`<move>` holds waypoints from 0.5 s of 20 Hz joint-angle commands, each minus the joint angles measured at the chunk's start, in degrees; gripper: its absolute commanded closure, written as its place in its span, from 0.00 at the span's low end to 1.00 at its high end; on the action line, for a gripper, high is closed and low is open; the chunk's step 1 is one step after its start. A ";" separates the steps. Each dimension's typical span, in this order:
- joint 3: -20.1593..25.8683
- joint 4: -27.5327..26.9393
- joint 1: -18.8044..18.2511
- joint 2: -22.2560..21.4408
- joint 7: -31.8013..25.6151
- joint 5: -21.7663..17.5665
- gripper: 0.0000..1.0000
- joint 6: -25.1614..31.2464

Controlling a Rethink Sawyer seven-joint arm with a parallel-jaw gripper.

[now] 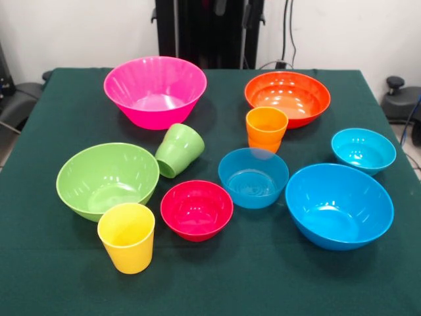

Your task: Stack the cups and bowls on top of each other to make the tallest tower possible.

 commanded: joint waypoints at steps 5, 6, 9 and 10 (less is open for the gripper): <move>7.14 1.36 1.72 5.00 5.96 -1.70 0.00 -2.15; 7.29 1.29 1.63 5.47 6.00 -1.67 0.00 -3.00; 7.97 2.05 1.08 6.45 6.08 -1.42 0.00 -6.04; 8.05 2.19 1.09 6.92 6.40 -1.31 0.00 -7.07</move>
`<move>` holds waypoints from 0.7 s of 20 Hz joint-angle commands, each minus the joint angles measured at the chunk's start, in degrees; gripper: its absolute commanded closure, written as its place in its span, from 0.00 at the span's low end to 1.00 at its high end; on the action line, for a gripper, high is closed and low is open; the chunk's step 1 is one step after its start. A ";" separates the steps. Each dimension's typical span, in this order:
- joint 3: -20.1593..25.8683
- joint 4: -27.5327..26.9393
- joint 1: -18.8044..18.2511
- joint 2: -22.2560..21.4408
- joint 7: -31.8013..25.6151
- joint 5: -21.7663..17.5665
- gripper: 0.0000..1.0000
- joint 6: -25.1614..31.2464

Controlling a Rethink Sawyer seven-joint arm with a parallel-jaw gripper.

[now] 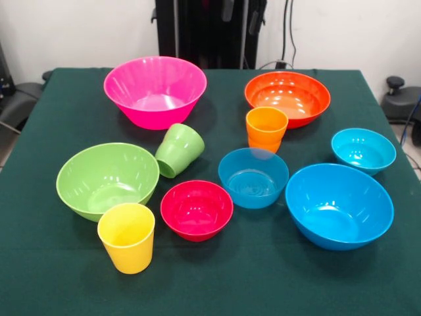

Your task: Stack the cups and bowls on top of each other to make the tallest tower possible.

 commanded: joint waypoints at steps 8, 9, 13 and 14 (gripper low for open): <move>7.97 0.86 -0.08 10.43 8.15 -1.19 0.00 -14.24; 7.81 0.57 0.04 10.94 8.25 -1.21 0.00 -14.96; 7.63 -0.29 -0.08 12.85 7.99 -1.11 0.00 -17.45; 7.43 -0.55 0.03 13.19 7.93 -1.11 0.00 -17.73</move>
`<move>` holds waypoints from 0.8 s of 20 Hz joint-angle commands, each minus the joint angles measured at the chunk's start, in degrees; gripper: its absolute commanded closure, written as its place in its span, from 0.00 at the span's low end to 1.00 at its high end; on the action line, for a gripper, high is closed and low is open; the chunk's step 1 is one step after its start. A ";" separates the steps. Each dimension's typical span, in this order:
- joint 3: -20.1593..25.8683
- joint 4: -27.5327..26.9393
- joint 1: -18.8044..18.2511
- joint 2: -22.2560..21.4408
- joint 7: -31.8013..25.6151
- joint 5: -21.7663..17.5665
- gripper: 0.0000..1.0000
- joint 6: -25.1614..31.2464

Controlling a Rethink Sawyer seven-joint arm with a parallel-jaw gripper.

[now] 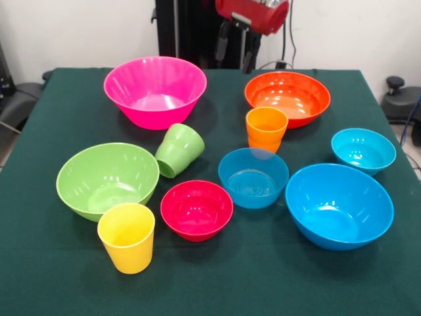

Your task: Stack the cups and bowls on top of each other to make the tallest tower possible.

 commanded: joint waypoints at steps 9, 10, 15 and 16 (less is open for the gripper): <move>5.58 -2.35 -0.27 9.38 7.03 -1.13 0.00 -7.70; 5.57 -2.36 -0.20 9.46 7.05 -1.06 0.00 -7.74; 5.07 -3.52 -0.38 10.30 6.55 -1.17 0.00 -7.70; 5.20 -3.80 -0.66 10.71 6.37 -1.29 0.00 -8.20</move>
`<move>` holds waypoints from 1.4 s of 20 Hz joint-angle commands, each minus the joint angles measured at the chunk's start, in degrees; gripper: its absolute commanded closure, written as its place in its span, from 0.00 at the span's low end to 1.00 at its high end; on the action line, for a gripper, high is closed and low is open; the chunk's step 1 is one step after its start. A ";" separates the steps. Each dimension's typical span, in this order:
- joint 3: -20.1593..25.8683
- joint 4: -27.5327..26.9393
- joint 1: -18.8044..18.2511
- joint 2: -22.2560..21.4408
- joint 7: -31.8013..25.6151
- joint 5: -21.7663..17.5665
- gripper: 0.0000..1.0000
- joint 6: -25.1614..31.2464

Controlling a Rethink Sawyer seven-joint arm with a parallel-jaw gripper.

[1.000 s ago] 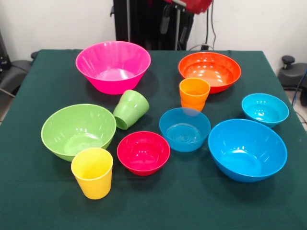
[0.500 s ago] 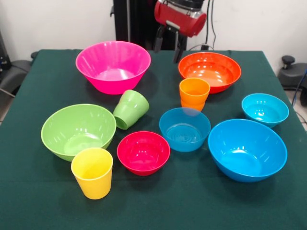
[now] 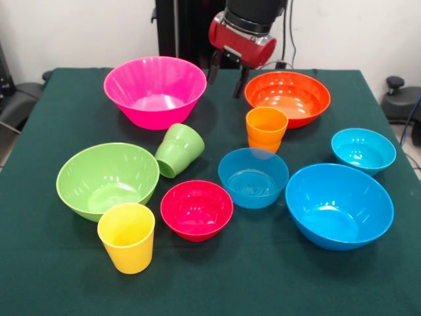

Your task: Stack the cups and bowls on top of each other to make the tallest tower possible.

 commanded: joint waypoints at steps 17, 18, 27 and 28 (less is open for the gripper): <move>4.59 -3.90 0.44 3.81 8.48 0.95 0.00 -3.44; 4.21 -3.79 0.84 3.84 9.14 1.39 0.00 -3.44; 1.50 -0.21 2.58 -2.57 10.13 2.82 0.00 5.34; 0.84 0.63 2.80 -5.14 8.96 1.98 0.00 8.65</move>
